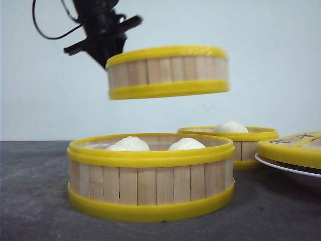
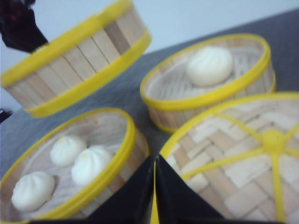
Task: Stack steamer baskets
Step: 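Lift the basket with the left gripper and lower it onto the front basket, then open the left gripper and raise it away from the stack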
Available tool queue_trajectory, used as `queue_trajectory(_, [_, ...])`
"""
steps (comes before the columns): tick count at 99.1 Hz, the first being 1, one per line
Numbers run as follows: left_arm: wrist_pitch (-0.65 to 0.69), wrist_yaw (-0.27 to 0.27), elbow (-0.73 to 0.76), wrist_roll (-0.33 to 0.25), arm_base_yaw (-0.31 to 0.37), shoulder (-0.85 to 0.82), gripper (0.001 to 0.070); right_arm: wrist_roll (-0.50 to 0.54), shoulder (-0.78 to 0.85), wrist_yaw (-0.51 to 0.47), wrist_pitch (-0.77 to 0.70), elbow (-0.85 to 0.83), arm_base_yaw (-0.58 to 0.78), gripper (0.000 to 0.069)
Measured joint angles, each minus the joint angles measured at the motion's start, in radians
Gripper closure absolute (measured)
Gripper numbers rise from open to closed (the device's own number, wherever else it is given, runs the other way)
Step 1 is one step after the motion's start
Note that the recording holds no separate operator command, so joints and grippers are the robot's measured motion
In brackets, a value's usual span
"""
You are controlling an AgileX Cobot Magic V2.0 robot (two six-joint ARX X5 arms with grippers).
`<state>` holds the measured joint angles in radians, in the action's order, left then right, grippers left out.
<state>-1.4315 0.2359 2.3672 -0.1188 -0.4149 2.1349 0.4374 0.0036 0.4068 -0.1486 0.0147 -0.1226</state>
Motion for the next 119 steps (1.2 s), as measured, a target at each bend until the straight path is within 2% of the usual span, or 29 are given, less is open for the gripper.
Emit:
queue_trajectory(17, [0.0,-0.011,-0.14,0.011,-0.036,-0.09,0.0684,0.019,0.0,0.013,-0.004,0.0,0.0,0.069])
queue_trajectory(38, [0.0,-0.087,-0.355,0.027,-0.027,-0.188,0.0684,0.024,0.0,0.011,-0.005,0.0,0.0,0.069])
queue_trajectory(51, [0.001,-0.098,-0.452,0.035,-0.032,-0.217,0.0684,0.024,0.0,0.01,-0.005,0.0,0.0,0.069])
queue_trajectory(63, [0.011,-0.1,-0.49,0.033,-0.047,-0.218,0.0684,0.024,0.0,0.01,-0.005,0.0,0.0,0.069])
queue_trajectory(82, [0.104,-0.1,-0.494,0.032,-0.08,-0.218,0.0684,0.024,0.0,0.01,-0.005,0.0,0.0,0.069])
queue_trajectory(119, [0.132,-0.102,-0.575,0.026,-0.076,-0.218,0.0684,0.024,0.0,0.012,-0.005,0.0,0.0,0.069])
